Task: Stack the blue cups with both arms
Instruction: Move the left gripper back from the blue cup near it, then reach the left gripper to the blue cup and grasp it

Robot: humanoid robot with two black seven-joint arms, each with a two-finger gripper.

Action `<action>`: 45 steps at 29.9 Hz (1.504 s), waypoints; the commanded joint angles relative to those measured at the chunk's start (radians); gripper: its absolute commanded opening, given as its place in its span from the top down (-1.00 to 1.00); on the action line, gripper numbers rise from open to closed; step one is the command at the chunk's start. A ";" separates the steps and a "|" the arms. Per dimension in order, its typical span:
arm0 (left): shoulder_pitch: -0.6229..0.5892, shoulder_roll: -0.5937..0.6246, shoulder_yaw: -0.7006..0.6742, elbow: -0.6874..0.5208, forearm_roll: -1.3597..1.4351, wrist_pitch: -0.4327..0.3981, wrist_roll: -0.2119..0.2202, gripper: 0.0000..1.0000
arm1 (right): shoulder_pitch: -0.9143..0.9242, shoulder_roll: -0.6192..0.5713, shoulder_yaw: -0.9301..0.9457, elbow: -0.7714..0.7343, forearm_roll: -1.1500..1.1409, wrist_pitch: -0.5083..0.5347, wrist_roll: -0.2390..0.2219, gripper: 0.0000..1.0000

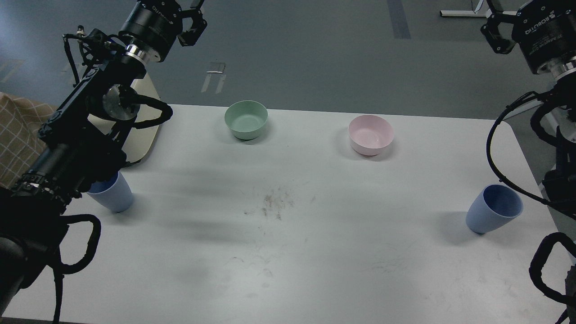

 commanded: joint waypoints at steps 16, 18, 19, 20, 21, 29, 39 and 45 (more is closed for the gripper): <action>0.272 0.205 0.020 -0.372 0.014 0.050 -0.047 -0.95 | -0.062 0.000 -0.006 -0.001 0.004 0.000 0.018 -1.00; 0.337 0.294 0.013 -0.461 0.027 0.075 -0.049 -0.95 | -0.076 0.002 -0.006 0.002 0.004 0.000 0.030 -1.00; 0.354 0.323 0.008 -0.484 0.038 0.084 -0.049 -0.95 | -0.077 0.002 -0.006 0.004 0.004 0.000 0.034 -1.00; 0.386 0.381 0.002 -0.532 0.069 0.096 -0.049 -0.94 | -0.079 0.002 -0.006 0.005 0.006 0.000 0.035 -1.00; 0.402 0.412 0.002 -0.558 0.089 0.099 -0.050 -0.94 | -0.079 0.002 -0.006 0.005 0.006 0.000 0.035 -1.00; 0.543 0.698 0.000 -0.725 0.456 0.116 -0.127 -0.86 | -0.091 0.003 -0.003 0.008 0.010 0.000 0.035 -1.00; 0.687 0.804 0.020 -0.715 0.944 0.247 -0.150 -0.86 | -0.102 0.003 -0.001 0.008 0.012 0.000 0.038 -1.00; 0.762 0.805 0.019 -0.710 1.226 0.265 -0.149 -0.83 | -0.103 0.003 0.000 0.007 0.018 0.000 0.040 -1.00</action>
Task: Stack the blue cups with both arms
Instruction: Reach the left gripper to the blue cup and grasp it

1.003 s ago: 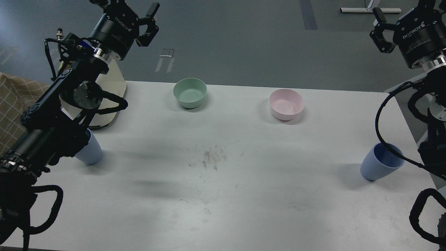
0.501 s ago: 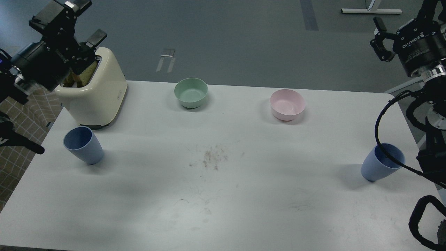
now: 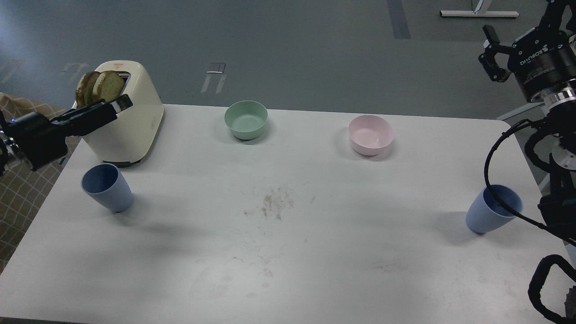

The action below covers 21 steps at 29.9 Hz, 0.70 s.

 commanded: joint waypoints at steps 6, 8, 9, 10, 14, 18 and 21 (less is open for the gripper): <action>0.059 -0.012 0.014 0.168 0.298 0.047 -0.001 -0.65 | -0.017 -0.002 0.003 -0.003 0.001 0.000 0.032 -1.00; 0.059 -0.015 0.028 0.214 0.325 0.048 -0.011 -0.58 | -0.021 -0.002 0.003 -0.003 0.001 0.000 0.034 -1.00; 0.059 -0.015 0.043 0.230 0.328 0.052 -0.018 -0.57 | -0.025 -0.002 0.004 -0.003 0.001 0.000 0.034 -1.00; 0.059 -0.015 0.051 0.236 0.329 0.058 -0.023 -0.57 | -0.026 -0.002 0.006 -0.003 0.001 0.000 0.034 -1.00; 0.057 -0.014 0.108 0.257 0.331 0.120 -0.024 -0.57 | -0.026 -0.002 0.009 -0.003 0.009 0.000 0.035 -1.00; 0.056 -0.023 0.126 0.320 0.329 0.133 -0.024 -0.38 | -0.026 -0.002 0.009 -0.002 0.015 0.000 0.048 -1.00; 0.048 -0.049 0.126 0.348 0.326 0.133 -0.027 -0.32 | -0.026 -0.002 0.009 -0.002 0.015 0.000 0.049 -1.00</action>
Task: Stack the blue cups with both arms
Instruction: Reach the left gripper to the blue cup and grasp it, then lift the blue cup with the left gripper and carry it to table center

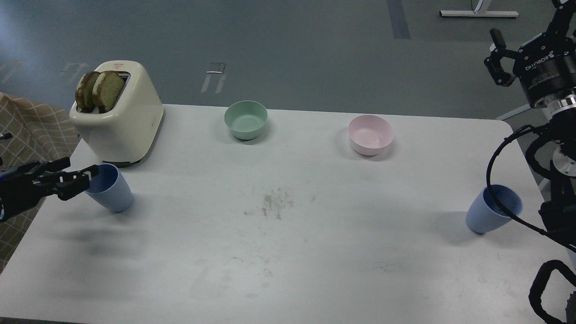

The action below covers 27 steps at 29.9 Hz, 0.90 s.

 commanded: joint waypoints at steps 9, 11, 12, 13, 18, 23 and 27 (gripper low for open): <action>-0.006 -0.034 0.002 0.030 -0.012 0.000 -0.015 -0.18 | 0.000 0.000 0.000 0.002 0.001 0.000 0.002 -1.00; -0.008 -0.045 0.002 0.031 -0.011 0.000 -0.013 -0.13 | 0.000 0.000 -0.002 0.000 0.001 0.000 0.002 -1.00; -0.009 -0.048 0.002 0.031 -0.012 -0.002 -0.013 -0.12 | 0.000 0.000 -0.002 0.002 0.001 0.000 0.002 -1.00; -0.009 -0.052 0.002 0.033 -0.011 -0.003 -0.013 -0.04 | 0.000 0.000 -0.002 0.002 0.001 0.000 0.002 -1.00; -0.019 -0.072 0.002 0.044 -0.008 -0.005 -0.010 0.24 | 0.000 0.000 -0.002 0.003 0.001 0.000 0.002 -1.00; -0.028 -0.079 0.002 0.067 -0.002 -0.011 -0.012 0.91 | 0.000 0.000 -0.002 0.002 0.001 0.000 0.002 -1.00; -0.026 -0.077 0.002 0.067 0.000 -0.011 -0.004 1.00 | -0.005 0.000 -0.002 0.000 0.001 0.000 0.002 -1.00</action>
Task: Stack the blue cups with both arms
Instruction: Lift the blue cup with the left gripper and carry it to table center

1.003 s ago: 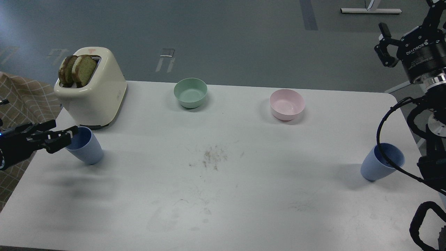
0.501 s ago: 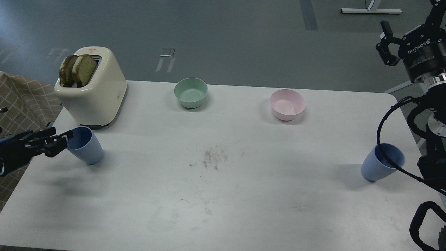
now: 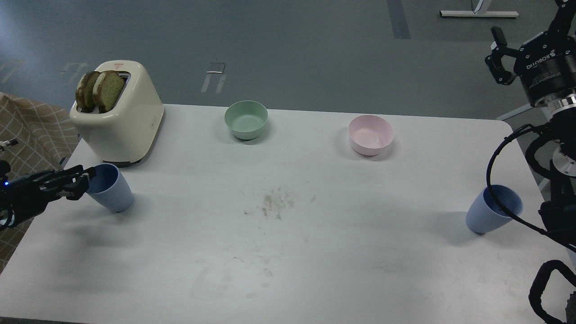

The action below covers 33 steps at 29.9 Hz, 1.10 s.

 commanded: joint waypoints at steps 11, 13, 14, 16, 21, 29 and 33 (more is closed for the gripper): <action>-0.096 0.026 0.000 -0.030 0.012 -0.030 0.004 1.00 | -0.017 0.000 0.008 -0.002 0.001 0.000 0.000 -1.00; -0.145 0.043 0.000 -0.062 0.027 -0.071 0.005 1.00 | -0.023 0.000 0.018 -0.002 0.001 0.000 0.000 -1.00; -0.180 0.043 0.000 -0.093 0.036 -0.098 0.005 1.00 | -0.031 -0.001 0.026 -0.002 0.001 0.000 0.000 -1.00; -0.232 0.038 0.000 -0.125 0.056 -0.122 0.007 1.00 | -0.040 -0.003 0.040 -0.001 0.001 0.000 0.000 -1.00; -0.388 -0.037 0.087 -0.167 0.172 -0.155 0.007 1.00 | -0.086 -0.029 0.080 0.002 0.021 0.000 0.000 -1.00; -0.725 -0.224 0.405 -0.162 0.180 -0.180 0.013 1.00 | -0.124 -0.072 0.103 0.004 0.037 0.000 0.002 -1.00; -0.857 -0.333 0.572 -0.130 0.182 -0.178 0.041 1.00 | -0.137 -0.093 0.123 0.004 0.040 0.000 0.002 -1.00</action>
